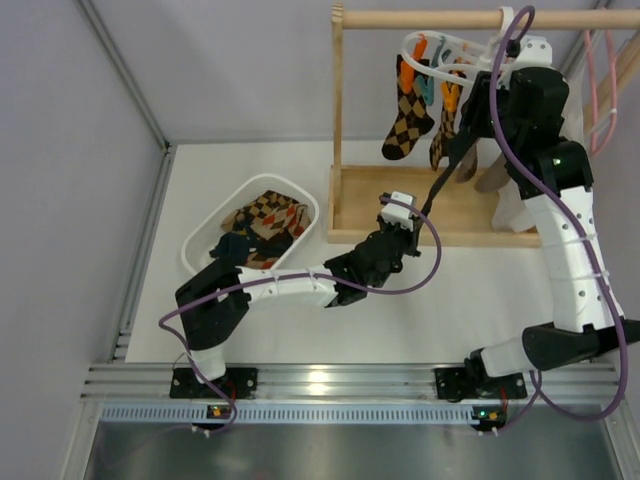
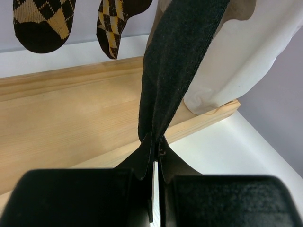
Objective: Remove the socks clipped to the hanger
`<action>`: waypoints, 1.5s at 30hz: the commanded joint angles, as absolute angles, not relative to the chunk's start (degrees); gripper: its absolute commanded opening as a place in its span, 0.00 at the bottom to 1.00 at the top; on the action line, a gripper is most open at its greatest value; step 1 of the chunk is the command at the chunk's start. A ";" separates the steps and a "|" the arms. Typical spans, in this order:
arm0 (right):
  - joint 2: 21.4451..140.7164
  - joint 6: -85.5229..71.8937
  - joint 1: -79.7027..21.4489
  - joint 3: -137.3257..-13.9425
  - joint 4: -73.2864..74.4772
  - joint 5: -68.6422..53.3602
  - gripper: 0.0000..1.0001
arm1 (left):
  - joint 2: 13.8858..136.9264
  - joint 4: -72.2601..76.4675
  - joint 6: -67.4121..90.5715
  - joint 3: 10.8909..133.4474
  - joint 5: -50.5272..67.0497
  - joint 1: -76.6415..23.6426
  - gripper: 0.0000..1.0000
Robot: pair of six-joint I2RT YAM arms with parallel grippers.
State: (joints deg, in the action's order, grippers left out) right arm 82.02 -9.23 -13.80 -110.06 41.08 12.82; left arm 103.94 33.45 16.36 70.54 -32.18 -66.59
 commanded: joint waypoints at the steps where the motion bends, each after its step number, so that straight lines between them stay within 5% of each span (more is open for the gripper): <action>1: 79.01 -7.82 -11.43 -108.98 35.42 8.18 0.48 | 100.81 36.56 15.47 71.45 -33.31 -66.80 0.00; 12: 75.33 -5.54 -8.17 -104.17 35.96 -1.32 0.54 | 100.90 36.56 15.91 71.81 -33.66 -66.80 0.00; 29: 77.25 -6.68 -5.45 -105.20 30.06 -6.42 0.48 | 100.63 36.56 16.35 71.54 -32.78 -66.80 0.00; 38: 77.96 -5.89 -5.89 -106.08 29.88 -5.45 0.35 | 100.90 36.56 16.70 71.46 -32.17 -66.80 0.00; 45: 76.91 -6.59 -5.89 -105.91 30.06 -5.54 0.16 | 101.07 36.48 16.87 71.19 -32.34 -66.80 0.00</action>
State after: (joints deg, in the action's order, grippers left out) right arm 78.08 -6.57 -5.85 -103.20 34.33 -5.21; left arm 103.24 33.45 16.40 70.57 -32.42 -66.59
